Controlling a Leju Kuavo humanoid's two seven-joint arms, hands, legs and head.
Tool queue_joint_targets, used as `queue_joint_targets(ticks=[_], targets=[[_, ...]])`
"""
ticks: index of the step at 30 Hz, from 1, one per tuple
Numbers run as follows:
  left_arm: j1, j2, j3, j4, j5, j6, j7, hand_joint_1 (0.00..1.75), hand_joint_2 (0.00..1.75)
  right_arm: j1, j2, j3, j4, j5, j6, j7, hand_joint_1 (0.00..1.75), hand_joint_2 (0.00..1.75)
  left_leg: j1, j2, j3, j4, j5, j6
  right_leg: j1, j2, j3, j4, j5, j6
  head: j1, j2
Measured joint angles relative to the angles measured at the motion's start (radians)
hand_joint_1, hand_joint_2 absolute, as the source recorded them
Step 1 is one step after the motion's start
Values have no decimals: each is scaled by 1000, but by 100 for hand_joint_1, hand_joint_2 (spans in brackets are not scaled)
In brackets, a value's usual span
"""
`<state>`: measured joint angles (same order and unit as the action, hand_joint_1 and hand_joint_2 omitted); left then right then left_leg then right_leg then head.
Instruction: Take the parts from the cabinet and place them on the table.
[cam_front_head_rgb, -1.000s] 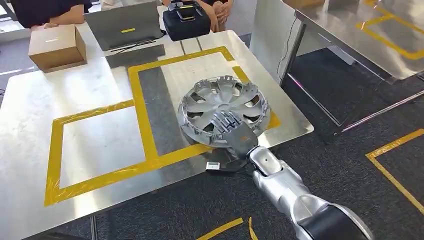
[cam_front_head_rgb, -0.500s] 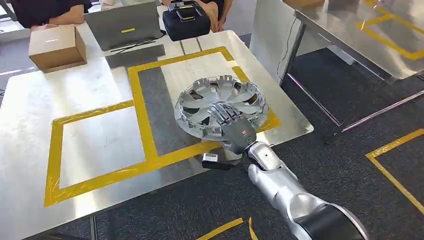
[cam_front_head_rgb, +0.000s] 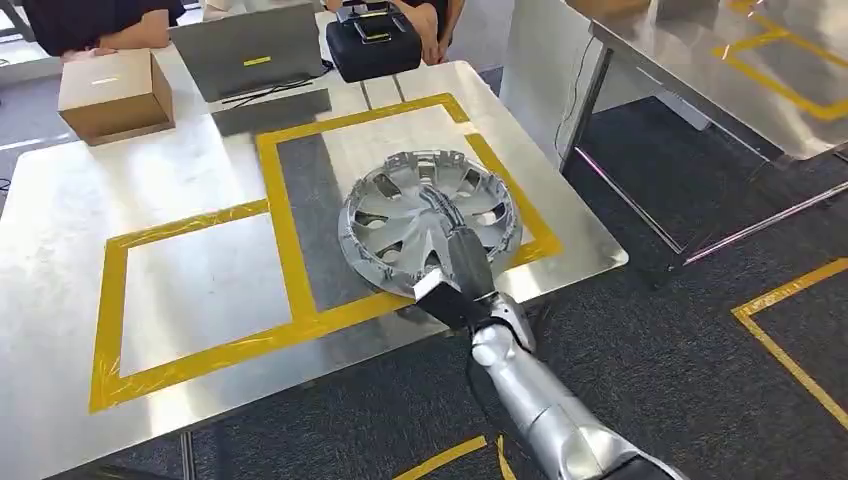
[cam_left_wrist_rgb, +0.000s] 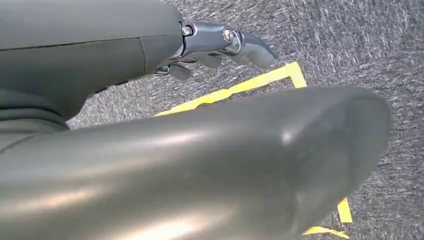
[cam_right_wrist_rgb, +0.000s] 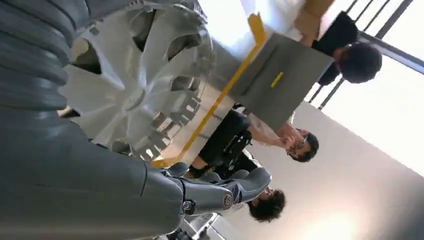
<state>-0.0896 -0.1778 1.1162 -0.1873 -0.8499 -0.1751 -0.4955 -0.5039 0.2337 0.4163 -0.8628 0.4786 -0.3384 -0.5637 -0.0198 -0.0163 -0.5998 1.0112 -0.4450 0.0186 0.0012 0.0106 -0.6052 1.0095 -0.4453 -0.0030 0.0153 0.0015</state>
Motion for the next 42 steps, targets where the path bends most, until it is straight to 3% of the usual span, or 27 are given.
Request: queue_joint_targets(ticks=[3, 6, 10, 18, 23, 42], targets=[[1, 0, 5, 0, 0, -3, -5, 0, 0, 58, -51, 61, -139, -47, -12, 30, 0, 175, 0, 1, 0, 0, -1, 1, 0, 0, 0, 0, 0, 0, 0, 0], [1, 0, 5, 0, -3, -5, -7, 0, 0, 118, -82, 83, -256, -101, -44, 0, 0, 175, 0, 0, 0, 0, -1, 1, 0, 0, 0, 0, 0, 1, 0, 0], [1, 0, 5, 0, -7, -5, -3, 0, 0, 207, -123, 105, -496, -136, -142, -82, 0, 175, 0, 0, 0, 0, -1, 0, -1, 0, 0, 0, -1, 1, 0, 0], [0, -2, 5, 0, -21, 13, 15, 0, 0, 300, -176, 171, -882, -146, -263, -89, 0, 175, 0, 1, 1, 0, -2, 0, -1, 0, 1, 0, -2, 1, 0, 0], [-1, -3, 5, 0, -27, 17, 16, 0, 0, 297, -223, 233, -990, -206, -352, -89, 0, 175, 0, 1, 1, 0, -2, 0, -1, 0, 2, 0, -2, 1, 0, 0], [-2, -3, 5, -2, -34, 10, 61, 0, 0, 296, -276, 263, -1088, -278, -359, -89, 0, 175, 0, 1, 2, 0, -2, 1, -1, 0, 2, 0, -2, 1, 0, 0]])
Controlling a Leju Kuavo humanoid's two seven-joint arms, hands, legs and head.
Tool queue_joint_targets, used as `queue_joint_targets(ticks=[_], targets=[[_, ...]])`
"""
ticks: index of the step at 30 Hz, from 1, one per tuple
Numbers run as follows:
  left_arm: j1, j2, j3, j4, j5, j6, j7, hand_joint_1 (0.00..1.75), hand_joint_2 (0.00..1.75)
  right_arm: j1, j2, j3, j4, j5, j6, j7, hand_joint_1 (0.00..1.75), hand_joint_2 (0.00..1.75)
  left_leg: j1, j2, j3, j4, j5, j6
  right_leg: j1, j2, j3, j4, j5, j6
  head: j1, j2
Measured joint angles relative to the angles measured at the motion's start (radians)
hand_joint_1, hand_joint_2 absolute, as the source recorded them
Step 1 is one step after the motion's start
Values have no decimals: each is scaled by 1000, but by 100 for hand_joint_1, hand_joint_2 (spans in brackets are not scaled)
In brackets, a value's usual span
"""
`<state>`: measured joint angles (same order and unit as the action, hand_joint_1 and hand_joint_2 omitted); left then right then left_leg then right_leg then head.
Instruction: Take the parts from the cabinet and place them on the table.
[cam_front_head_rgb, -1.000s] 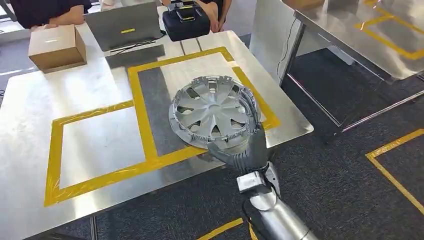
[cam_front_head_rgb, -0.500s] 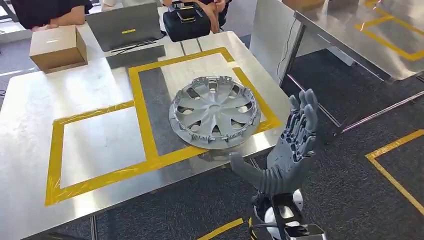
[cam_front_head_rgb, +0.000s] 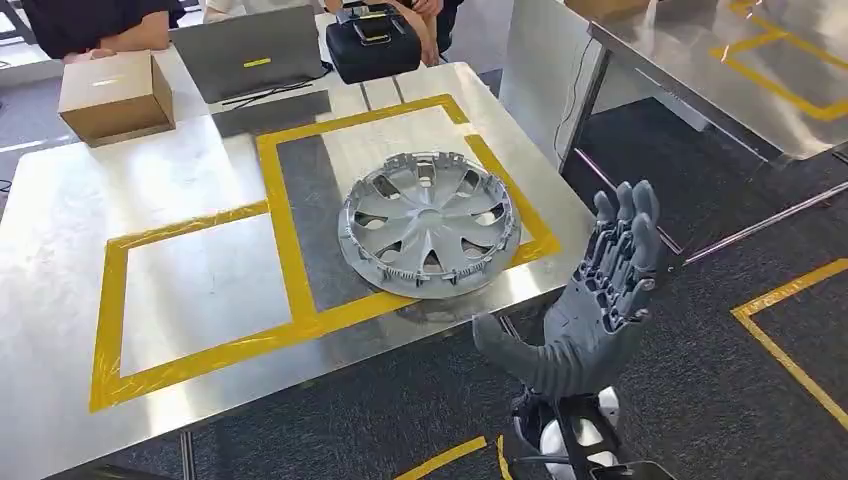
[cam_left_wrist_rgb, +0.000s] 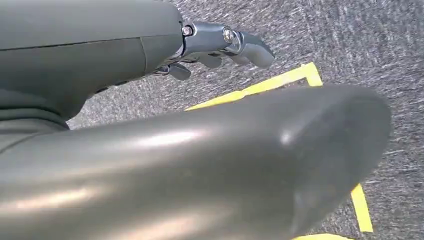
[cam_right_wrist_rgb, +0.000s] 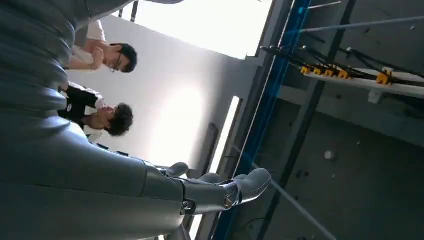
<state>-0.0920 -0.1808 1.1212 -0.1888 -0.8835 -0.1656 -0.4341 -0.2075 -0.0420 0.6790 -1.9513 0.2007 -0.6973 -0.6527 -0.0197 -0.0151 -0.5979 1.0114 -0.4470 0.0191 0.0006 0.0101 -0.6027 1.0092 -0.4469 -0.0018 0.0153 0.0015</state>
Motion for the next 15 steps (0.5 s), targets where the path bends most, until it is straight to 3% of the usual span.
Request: queue_joint_targets(ticks=[9, 10, 15], targets=[[-1, 2, 2, -2, 7, -12, 6, 0, 0, -1, -5, 7, -3, -21, 17, 0, 0, 175, -3, 0, 0, 3, -3, 4, -3, 0, 1, 0, 0, 5, 0, 0], [-1, 2, 4, -2, 11, -12, 6, 0, 0, -1, -5, 7, -3, -23, 18, 0, 0, 0, -4, 0, 0, 4, -4, 5, -4, 0, 2, 0, -1, 6, 0, 0], [-1, 2, 16, -2, 18, -12, 6, 0, 0, -1, -5, 7, -3, -43, 40, 0, 0, 0, -8, 0, 0, 9, -6, 15, -8, 0, 5, 0, 0, 16, 0, 0]])
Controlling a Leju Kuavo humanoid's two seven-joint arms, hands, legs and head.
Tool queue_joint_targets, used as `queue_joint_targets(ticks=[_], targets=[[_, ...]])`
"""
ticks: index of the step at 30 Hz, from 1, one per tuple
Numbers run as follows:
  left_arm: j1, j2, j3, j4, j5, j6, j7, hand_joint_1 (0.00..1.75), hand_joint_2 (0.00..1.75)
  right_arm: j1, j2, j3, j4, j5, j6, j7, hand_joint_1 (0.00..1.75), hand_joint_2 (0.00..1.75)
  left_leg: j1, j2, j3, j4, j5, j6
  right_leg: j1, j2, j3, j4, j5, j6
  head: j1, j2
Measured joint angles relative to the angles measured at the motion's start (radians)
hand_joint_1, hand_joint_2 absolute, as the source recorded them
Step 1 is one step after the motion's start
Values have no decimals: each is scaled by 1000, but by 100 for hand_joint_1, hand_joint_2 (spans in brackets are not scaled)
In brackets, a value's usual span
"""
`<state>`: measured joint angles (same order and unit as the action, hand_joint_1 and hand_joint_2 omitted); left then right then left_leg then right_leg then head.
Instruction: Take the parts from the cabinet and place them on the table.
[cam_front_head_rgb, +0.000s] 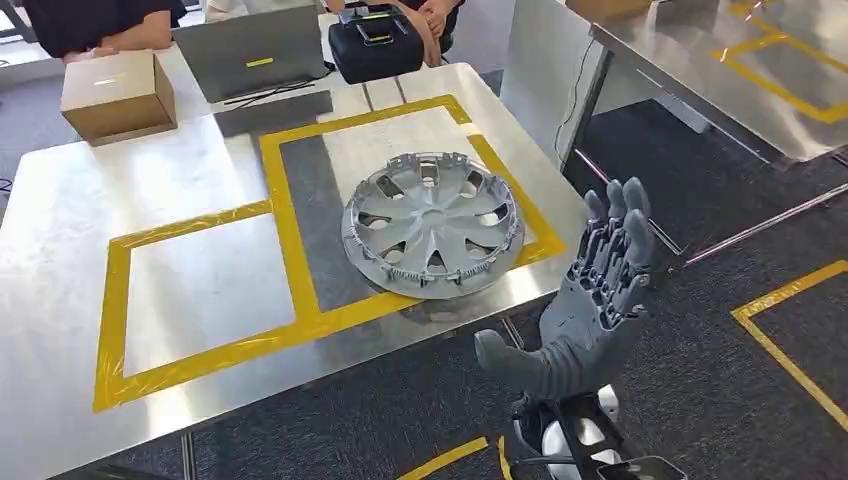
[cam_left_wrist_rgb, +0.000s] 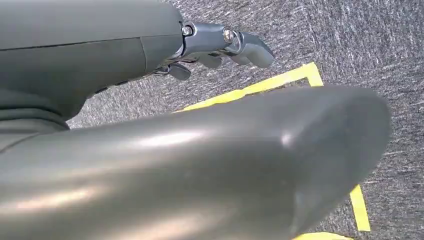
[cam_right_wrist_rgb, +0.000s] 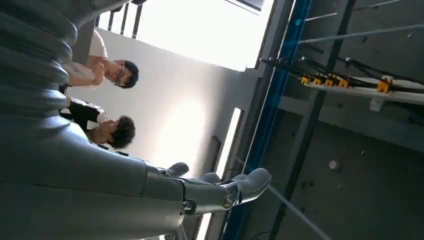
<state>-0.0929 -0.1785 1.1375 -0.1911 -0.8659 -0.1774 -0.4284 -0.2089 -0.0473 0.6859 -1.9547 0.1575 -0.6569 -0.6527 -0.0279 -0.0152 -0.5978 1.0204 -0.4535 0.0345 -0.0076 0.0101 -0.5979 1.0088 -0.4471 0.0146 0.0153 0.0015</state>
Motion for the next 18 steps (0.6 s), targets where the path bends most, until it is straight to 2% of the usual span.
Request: queue_joint_targets(ticks=[1, 2, 3, 4, 6, 7, 8, 9, 10, 11, 12, 13, 14, 15, 16, 17, 18], targets=[[0, 0, 0, 0, 0, 0, 0, 0, 0, 0, 0, 0, 0, -1, 4, 0, 0, 0, -1, -1, 0, 1, 5, 3, -1, 0, 1, 0, 4, 4, 0, 0], [-1, -1, 0, 0, -1, 0, 0, 0, 0, -1, 0, 0, 0, -3, 7, 0, 0, 0, 4, 0, 1, -7, 11, 8, 4, 2, 1, 1, 4, 6, 0, 0], [-1, -2, 0, 0, -4, 0, 1, 0, 0, -1, 0, 0, 0, -4, 8, 0, 0, 0, 10, 5, 3, -12, 16, 13, 1, 1, -2, 14, -13, 9, 0, 0], [-2, -2, 0, 0, -5, 0, 1, 0, 0, -3, 0, 0, -1, -5, 10, 0, 0, 0, 11, 6, 1, -13, 18, 17, 3, -1, -18, 56, -55, 11, 5, 0], [-2, -2, 0, 0, -5, -3, 4, 0, 0, 0, -2, 0, -1, -7, 10, 0, 0, 0, 11, 9, -5, -12, 20, 19, -1, -3, -76, 210, -148, 17, 8, 0], [-2, -2, 0, 0, -6, -5, 7, 0, 0, 1, -3, 0, -1, -8, 10, 0, 0, 0, 11, 10, -10, -10, 22, 19, -1, -3, -103, 281, -181, 18, 8, 0], [-2, -2, 0, 0, -6, -6, 8, 0, 0, 2, -4, 0, -1, -8, 10, 0, 0, 0, 11, 11, -16, -6, 24, 17, -1, -3, -110, 313, -186, 19, 8, 0], [-2, -2, 0, 0, -6, -7, 10, 0, 0, 2, -5, 0, -1, -7, 10, 0, 0, 0, 11, 12, -22, -4, 26, 15, -1, -4, -93, 295, -168, 18, 8, 0], [-2, -2, 0, 0, -6, -8, 10, 0, 0, 2, -5, 0, -1, -7, 10, 0, 0, 0, 11, 12, -26, -1, 28, 12, -1, -4, -54, 239, -138, 15, 8, 0], [-2, -3, 0, 0, -7, -8, 10, 0, 0, 1, -5, 0, -1, -7, 10, 0, 0, 0, 11, 11, -32, 3, 30, 10, -1, -4, 5, 146, -103, 11, 8, 0], [-3, -3, 0, 0, -8, -8, 10, 0, 0, 1, -5, 0, -3, -6, 10, 0, 0, 0, 11, 10, -36, 8, 33, 7, 0, -5, 75, 41, -82, 5, 8, 0], [-4, -3, 0, 0, -8, -8, 11, 0, 0, 2, -5, 0, -5, -4, 10, 0, 0, 0, 10, 9, -38, 10, 38, 0, 5, -6, 88, 21, -96, -1, 6, 0], [-4, -3, 0, 0, -9, -9, 10, 0, 0, 5, -5, -1, -9, 2, 6, 0, 0, 0, 10, 9, -36, 9, 41, -5, 11, -5, 77, 26, -69, -5, 7, 0], [-5, -3, 0, 0, -11, -9, 10, 0, 0, 4, -5, -2, -12, 6, 5, 0, 0, 0, 10, 9, -38, 11, 45, -12, 11, -5, 78, 13, -77, -11, 10, 0], [-6, -3, 0, 0, -14, -9, 10, 0, 0, 6, -5, -3, -13, 8, 3, 0, 0, 0, 12, 9, -39, 6, 52, -20, 12, -5, 73, 16, -74, -18, 6, 0], [-6, -3, 0, 0, -17, -9, 10, 0, 0, 8, -5, -3, -15, 14, 0, 0, 0, 0, 11, 8, -41, 3, 59, -27, 10, -5, 70, 12, -65, -25, 8, 0], [-5, -1, 0, -1, -18, -9, 9, 0, 0, 9, -5, -3, -16, 22, -6, 0, 0, 0, 13, 8, -46, 12, 54, -33, 0, -9, 64, 4, -51, -32, 8, 0]])
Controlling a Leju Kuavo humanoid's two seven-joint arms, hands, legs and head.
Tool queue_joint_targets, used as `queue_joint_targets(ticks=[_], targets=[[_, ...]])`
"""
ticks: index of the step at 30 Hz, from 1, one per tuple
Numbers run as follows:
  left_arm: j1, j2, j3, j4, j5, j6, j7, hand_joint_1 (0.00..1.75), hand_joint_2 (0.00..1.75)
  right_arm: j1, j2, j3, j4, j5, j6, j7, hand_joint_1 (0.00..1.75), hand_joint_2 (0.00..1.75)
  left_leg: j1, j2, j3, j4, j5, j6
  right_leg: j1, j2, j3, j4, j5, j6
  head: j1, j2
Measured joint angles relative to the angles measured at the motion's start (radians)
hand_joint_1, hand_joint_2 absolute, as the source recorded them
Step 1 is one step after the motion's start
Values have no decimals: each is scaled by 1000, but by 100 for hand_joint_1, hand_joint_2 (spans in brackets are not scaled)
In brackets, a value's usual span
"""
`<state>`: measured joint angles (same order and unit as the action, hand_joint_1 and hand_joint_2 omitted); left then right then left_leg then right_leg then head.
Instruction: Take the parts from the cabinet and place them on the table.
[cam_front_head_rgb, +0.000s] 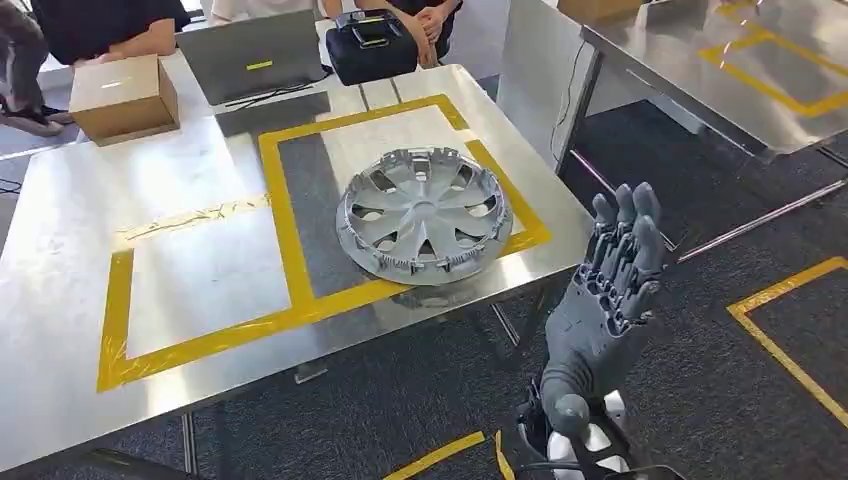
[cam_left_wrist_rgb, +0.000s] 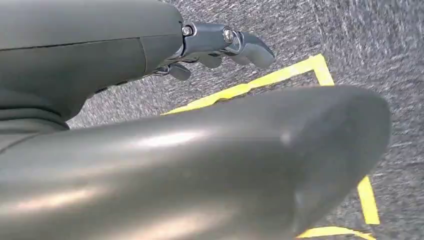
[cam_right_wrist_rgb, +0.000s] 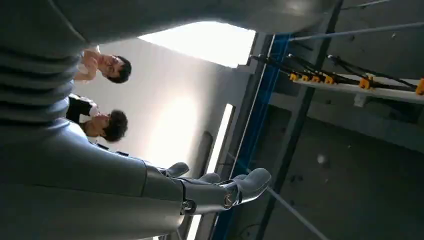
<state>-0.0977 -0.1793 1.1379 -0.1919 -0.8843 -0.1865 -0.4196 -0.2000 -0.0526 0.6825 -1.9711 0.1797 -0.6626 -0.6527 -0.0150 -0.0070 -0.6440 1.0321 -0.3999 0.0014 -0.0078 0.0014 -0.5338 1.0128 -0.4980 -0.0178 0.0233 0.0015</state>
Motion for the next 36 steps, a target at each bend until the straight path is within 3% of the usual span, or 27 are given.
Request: queue_joint_targets(ticks=[1, 3, 4, 5, 6, 7, 9, 10, 11, 15, 17, 18, 19, 20, 21, 22, 24, 25, 26, 27, 29, 30, 31, 32, 33, 35, 36], targets=[[0, -1, 0, 0, -2, -1, 0, 0, 0, 2, 0, 0, 0, 3, -3, 0, 0, 0, -1, 0, -16, 30, -49, -7, 0, 1, -12, 0, 10, -6, -3, 0], [0, -1, 0, 0, -2, -2, -1, 0, 0, 11, 0, 0, -2, 13, -9, 0, 0, 0, 10, 1, -57, 164, -164, -21, -1, 0, -38, 0, 29, -10, -12, 0], [-1, -1, 0, 0, -2, -2, -1, 0, 0, 16, 0, 0, -2, 20, -14, 0, 0, 0, 13, 1, -74, 234, -203, -26, -1, -1, -50, 1, 38, -9, -12, 0], [-1, -1, 0, 0, -2, -2, -1, 0, 0, 21, 0, -1, -2, 24, -20, 0, 0, 0, 16, 1, -78, 282, -217, -30, -1, -2, -63, 2, 47, -7, -13, 0], [-1, -1, 0, 0, -2, -2, -1, 0, 0, 26, 0, -2, -2, 29, -24, 0, 0, 0, 19, 2, -63, 290, -203, -33, -1, -3, -76, 3, 56, -4, -13, 0], [-1, -1, 0, 0, -2, -2, -1, 0, 0, 29, 0, -3, -2, 30, -24, 0, 0, 0, 22, 2, -26, 253, -170, -35, -2, -4, -88, 4, 65, -1, -14, 0], [-2, -1, 0, -1, -2, -2, -1, 0, 0, 29, 0, -4, -2, 33, -24, 0, 0, 0, 26, 2, 103, 80, -114, -37, -5, -4, -108, 10, 79, 8, -14, 0], [-7, -1, 0, -1, -3, -2, -1, 0, 0, 31, 0, -5, -3, 34, -24, 0, 0, 0, 27, 2, 156, -11, -154, -35, -5, -4, -112, 14, 85, 14, -15, 0], [-8, 0, 0, -2, -3, -2, -2, 0, 0, 31, -1, -6, -4, 34, -24, 0, 0, 0, 18, -2, 171, -19, -151, -26, -4, -3, -113, 14, 89, 20, -14, 0], [-8, 0, 0, -2, -3, -2, -1, 0, 0, 32, -1, -6, -5, 40, -24, 0, 0, 0, 19, -4, 143, -21, -126, 9, -8, -8, -113, 10, 112, 49, -13, 0], [-9, -1, 0, -2, -3, -2, 1, 0, 0, 32, -1, -7, -5, 54, -24, 0, 0, 0, 19, -5, 122, -21, -107, 20, -10, -5, -136, 63, 26, 54, -10, 0], [-9, -1, 0, -2, -3, -2, 1, 0, 0, 32, -1, -8, -5, 62, -23, 0, 0, 0, 19, -8, 104, -20, -93, 24, -10, -5, -161, 154, -59, 57, -7, 0], [-8, -1, 0, -2, -3, -2, 1, 0, 0, 32, -1, -10, -5, 62, -21, 0, 0, 0, 18, -12, 92, -19, -82, 25, -8, -4, -179, 224, -102, 59, -6, 0], [-8, -1, 0, -2, -3, -2, 1, 0, 0, 33, -1, -11, -5, 62, -19, 0, 0, 0, 15, -18, 73, -16, -68, 25, -7, -4, -193, 296, -123, 60, -5, 0], [-7, -1, 0, -2, -3, -2, 2, 0, 0, 33, -1, -12, -5, 62, -17, 0, 0, 0, 14, -24, 58, -14, -57, 25, -7, -3, -188, 319, -113, 58, -5, 0], [-7, -1, 0, -2, -3, -2, 3, 0, 0, 33, -1, -13, -5, 62, -16, 0, 0, 0, 12, -33, 40, -12, -46, 23, -5, -2, -160, 303, -83, 54, -4, 0], [-7, -1, 0, -2, -3, -2, 4, 0, 0, 33, -1, -14, -5, 63, -6, 0, 0, 0, 9, -53, 13, -7, -27, 20, -1, 11, -59, 175, -25, 39, -4, 0], [-8, -2, 0, -2, -3, -2, 4, 0, 0, 32, -1, -15, -5, 64, -1, 0, 0, 0, 9, -65, 4, -5, -17, 16, 3, 50, 12, 77, -24, 26, -3, 0], [-9, -6, 0, -2, -3, -2, 5, 0, 0, 32, -1, -16, -6, 63, 0, 0, 0, 0, 6, -71, -6, -3, -9, 11, 1, 87, 53, 8, -66, 12, -4, 0], [-10, -6, 0, -4, -3, 1, 5, 0, 0, 34, 0, -17, -6, 64, 0, 0, 0, 0, 10, -85, -4, -8, 2, 5, 2, 79, 51, 6, -54, 24, -5, 0], [-10, -6, 0, -3, -6, 1, 5, 0, 0, 34, 0, -24, -6, 63, 0, 0, 0, 0, 16, -110, -9, -17, 24, -11, 10, 61, 48, -1, -47, 14, 1, 0], [-6, -6, 0, -3, -6, 1, 5, 0, 0, 34, 0, -27, -6, 61, 0, 0, 0, 0, 12, -126, -13, -25, 36, -21, 7, 47, 45, -10, -35, 7, 2, 0], [-4, -2, 0, -5, -7, 2, 5, 0, 0, 33, 0, -30, -6, 61, -1, 0, 0, 0, 18, -117, -15, -20, 33, -19, -7, 27, 34, -20, -20, 0, 3, 0], [-1, -5, 0, -4, -7, 2, 5, 0, 0, 35, 1, -31, -6, 60, 0, 0, 0, 0, 10, -68, -36, 9, -18, -19, -5, 20, 22, -24, -7, -7, -5, 0], [-1, -5, 0, -3, -8, 2, 6, 0, 0, 37, 2, -32, -7, 61, 1, 0, 0, 0, 15, -29, -58, 76, -90, -28, -5, 5, 9, -24, 4, -6, -11, 0], [-5, -5, 0, -4, -9, 2, 5, 0, 0, 46, 2, -34, -7, 59, 1, 0, 0, 0, 25, -4, -93, 226, -185, -46, -5, -28, -18, -23, 23, -5, -13, 0], [-6, -5, 0, -4, -9, 2, 5, 0, 0, 46, 2, -35, -7, 59, 1, 0, 0, 0, 29, -1, -95, 278, -186, -53, -6, -44, -32, -21, 33, -4, -13, 0]])
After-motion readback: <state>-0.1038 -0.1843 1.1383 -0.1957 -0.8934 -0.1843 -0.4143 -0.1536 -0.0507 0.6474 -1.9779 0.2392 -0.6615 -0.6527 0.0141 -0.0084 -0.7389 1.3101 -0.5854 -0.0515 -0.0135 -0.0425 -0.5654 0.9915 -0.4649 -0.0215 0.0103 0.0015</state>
